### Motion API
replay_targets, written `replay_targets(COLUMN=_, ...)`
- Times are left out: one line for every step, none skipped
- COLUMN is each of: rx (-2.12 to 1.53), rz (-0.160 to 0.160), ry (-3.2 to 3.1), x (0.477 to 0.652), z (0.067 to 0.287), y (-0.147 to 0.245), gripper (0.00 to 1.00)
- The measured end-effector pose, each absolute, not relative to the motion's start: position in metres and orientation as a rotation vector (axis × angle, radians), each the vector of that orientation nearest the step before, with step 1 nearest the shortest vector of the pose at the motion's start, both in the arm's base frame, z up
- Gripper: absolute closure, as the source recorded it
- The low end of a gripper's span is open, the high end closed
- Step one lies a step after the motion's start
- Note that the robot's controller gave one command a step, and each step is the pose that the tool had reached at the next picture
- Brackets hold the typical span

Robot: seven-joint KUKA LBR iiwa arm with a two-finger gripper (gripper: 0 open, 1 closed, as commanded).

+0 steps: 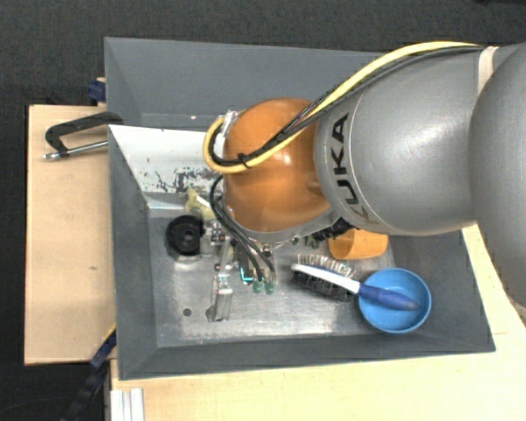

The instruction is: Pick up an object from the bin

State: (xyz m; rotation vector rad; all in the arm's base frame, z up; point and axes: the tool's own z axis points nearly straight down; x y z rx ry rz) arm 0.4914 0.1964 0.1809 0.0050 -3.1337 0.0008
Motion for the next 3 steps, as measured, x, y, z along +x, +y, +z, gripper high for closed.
replay_targets(rx=0.003, rz=-0.007, ry=-3.151, x=0.572, z=0.173, y=0.214, gripper=0.0)
replay_targets(rx=-0.011, rz=-0.008, ry=-3.149, x=0.596, z=0.077, y=0.203, gripper=0.0)
replay_targets(rx=-0.009, rz=-0.01, ry=-3.15, x=0.597, z=0.084, y=0.205, gripper=1.0)
